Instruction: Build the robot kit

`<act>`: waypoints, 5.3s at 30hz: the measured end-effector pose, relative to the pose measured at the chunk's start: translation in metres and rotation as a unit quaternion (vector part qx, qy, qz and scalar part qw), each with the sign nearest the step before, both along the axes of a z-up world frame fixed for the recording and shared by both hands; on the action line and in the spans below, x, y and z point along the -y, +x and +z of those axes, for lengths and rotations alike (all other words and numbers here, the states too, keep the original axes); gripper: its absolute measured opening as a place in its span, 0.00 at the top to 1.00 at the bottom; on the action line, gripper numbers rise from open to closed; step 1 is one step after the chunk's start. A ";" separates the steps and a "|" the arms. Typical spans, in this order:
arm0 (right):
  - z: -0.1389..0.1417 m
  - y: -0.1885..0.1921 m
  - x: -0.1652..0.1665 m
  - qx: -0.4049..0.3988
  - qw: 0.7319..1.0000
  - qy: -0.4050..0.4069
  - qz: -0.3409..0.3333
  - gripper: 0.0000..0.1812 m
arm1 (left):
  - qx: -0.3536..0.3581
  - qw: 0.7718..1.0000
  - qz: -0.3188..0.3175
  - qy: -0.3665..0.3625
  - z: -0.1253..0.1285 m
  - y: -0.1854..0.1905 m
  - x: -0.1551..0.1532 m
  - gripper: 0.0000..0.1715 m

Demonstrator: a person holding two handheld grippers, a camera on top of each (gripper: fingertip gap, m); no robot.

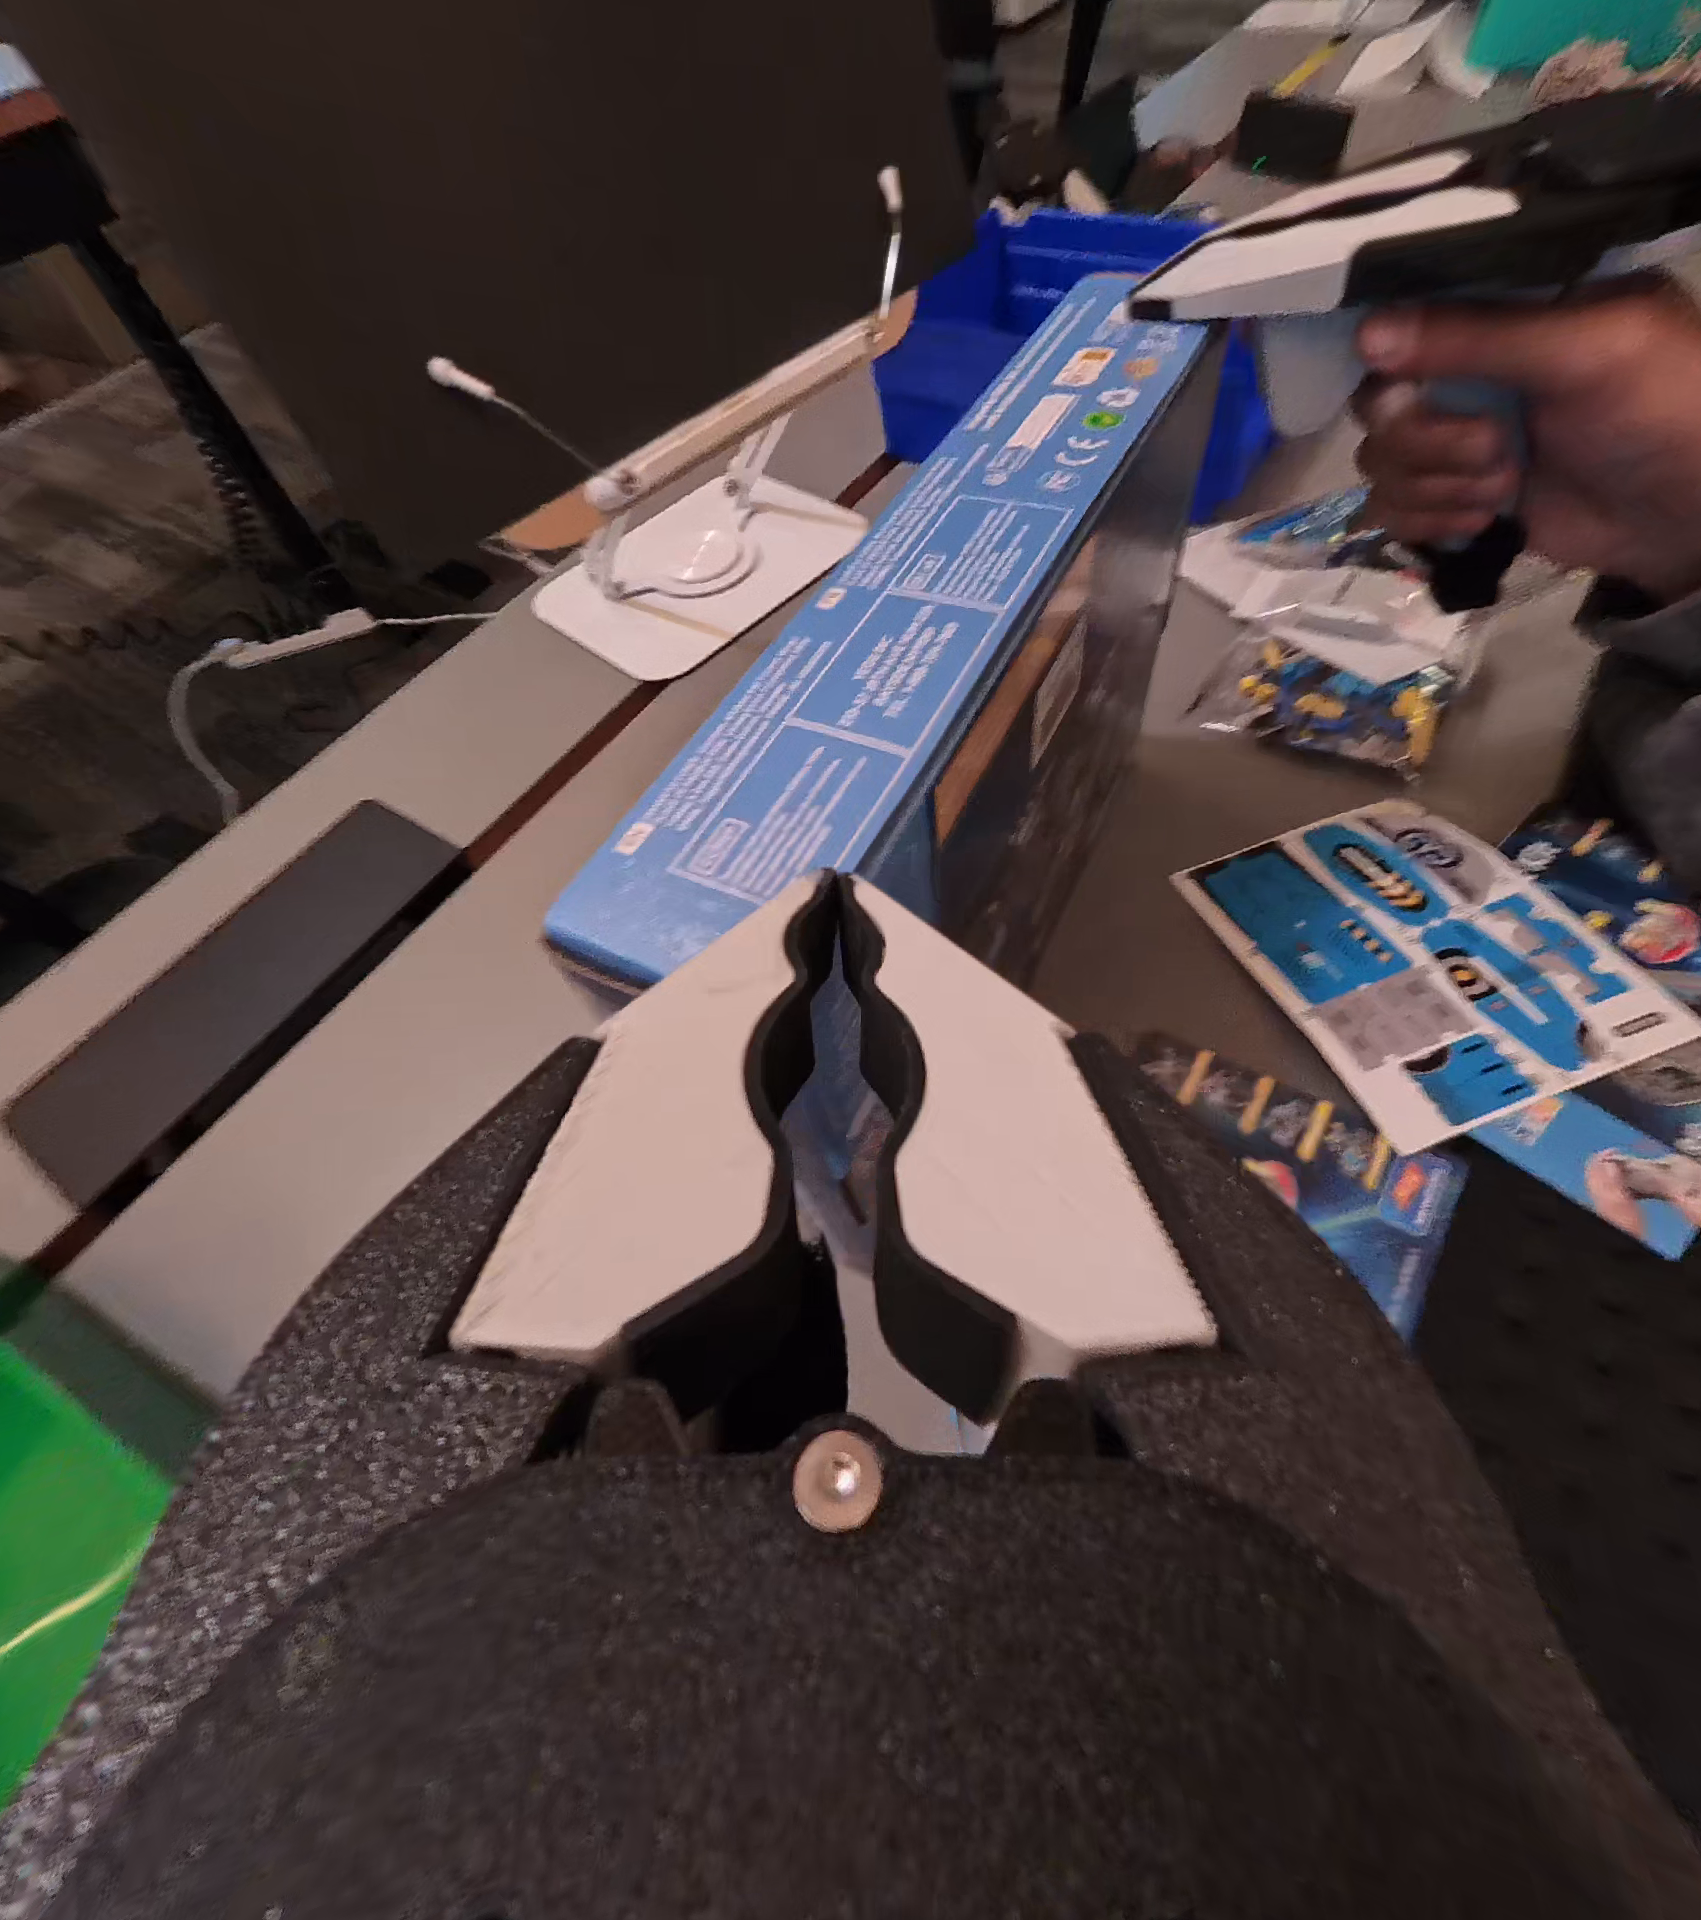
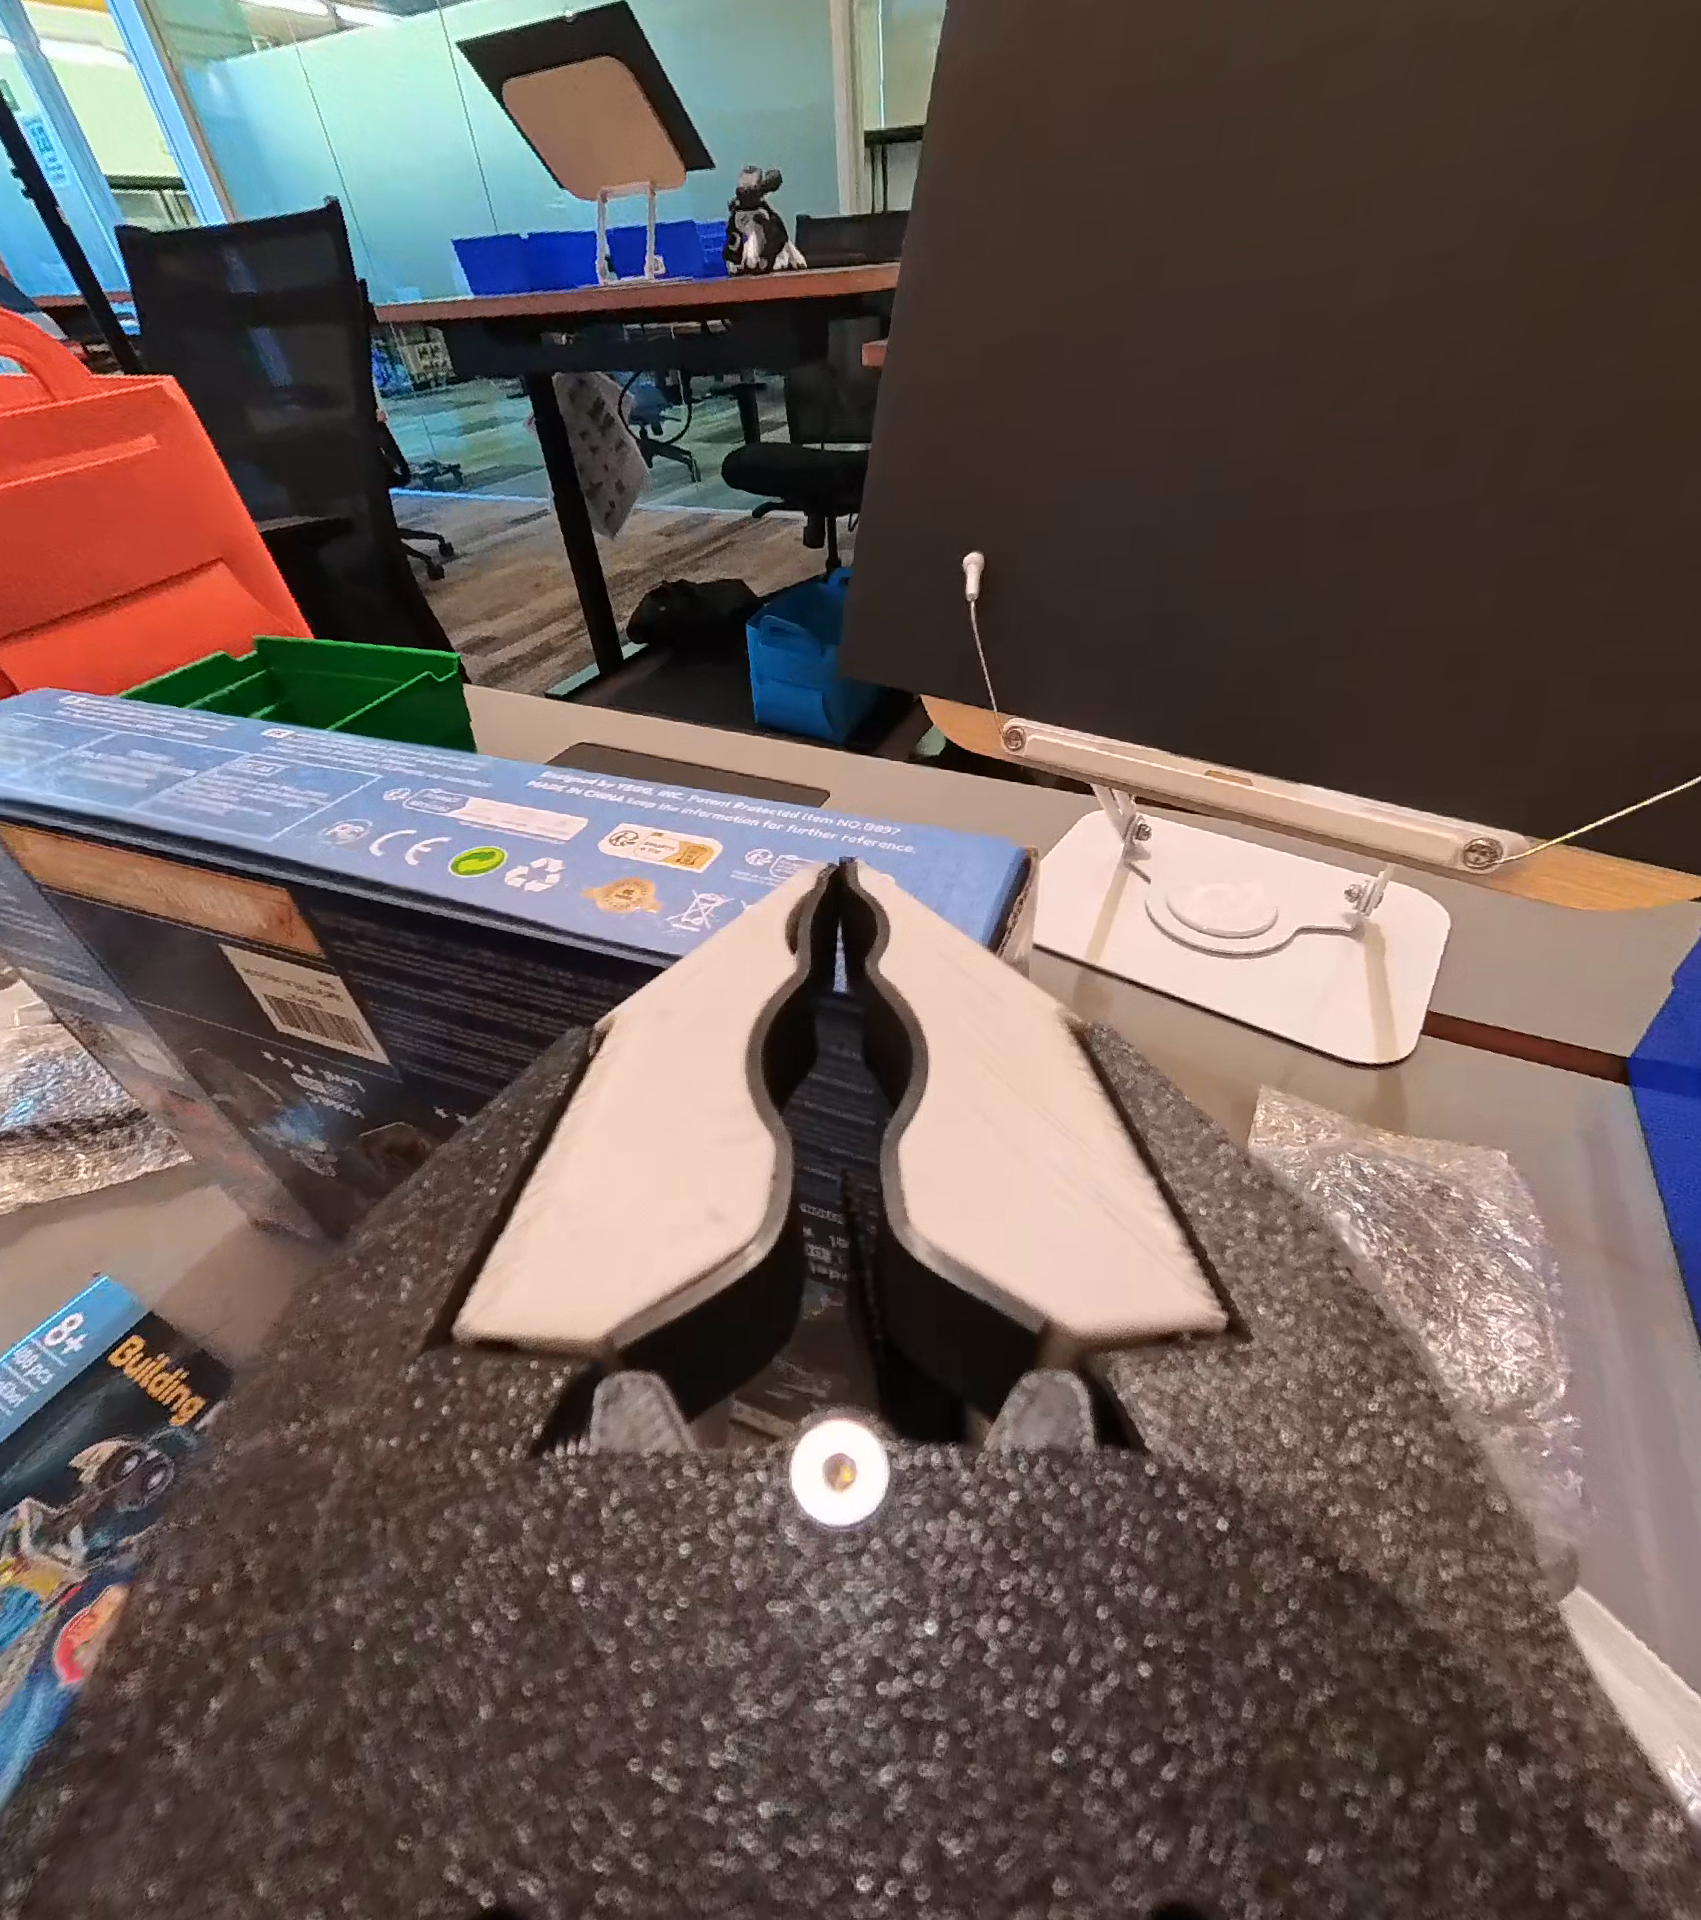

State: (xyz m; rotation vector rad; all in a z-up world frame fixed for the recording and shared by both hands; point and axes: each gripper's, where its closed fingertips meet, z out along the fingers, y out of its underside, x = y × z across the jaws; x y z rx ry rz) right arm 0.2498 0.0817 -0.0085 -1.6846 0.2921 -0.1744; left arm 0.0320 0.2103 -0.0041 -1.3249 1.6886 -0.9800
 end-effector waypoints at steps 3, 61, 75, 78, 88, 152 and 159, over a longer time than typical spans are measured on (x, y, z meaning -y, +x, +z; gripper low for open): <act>0.001 0.001 -0.001 0.022 1.000 0.003 0.001 0.99 | 0.038 0.998 0.054 0.022 0.030 -0.013 -0.027 1.00; -0.101 -0.121 0.034 -0.574 0.729 -0.092 0.363 0.40 | 0.032 0.647 0.091 0.757 -0.090 -0.023 0.093 0.62; -0.081 -0.114 0.001 -0.303 0.867 -0.132 0.374 0.61 | -0.065 0.742 -0.051 0.665 -0.151 -0.047 0.111 0.53; -0.070 -0.119 0.002 -0.252 0.874 -0.127 0.396 0.61 | -0.086 0.798 -0.115 0.586 -0.149 -0.065 0.132 0.54; -0.062 -0.144 0.035 -0.064 0.882 -0.070 0.462 0.61 | -0.169 0.963 -0.167 0.127 0.047 -0.044 0.081 0.40; -0.070 -0.158 0.068 -0.242 0.876 0.108 0.403 0.64 | -0.599 0.760 0.016 0.253 -0.051 0.138 -0.271 0.49; -0.071 -0.155 0.068 -0.242 0.878 0.107 0.399 0.64 | -0.596 0.753 0.024 0.279 -0.051 0.110 -0.288 0.57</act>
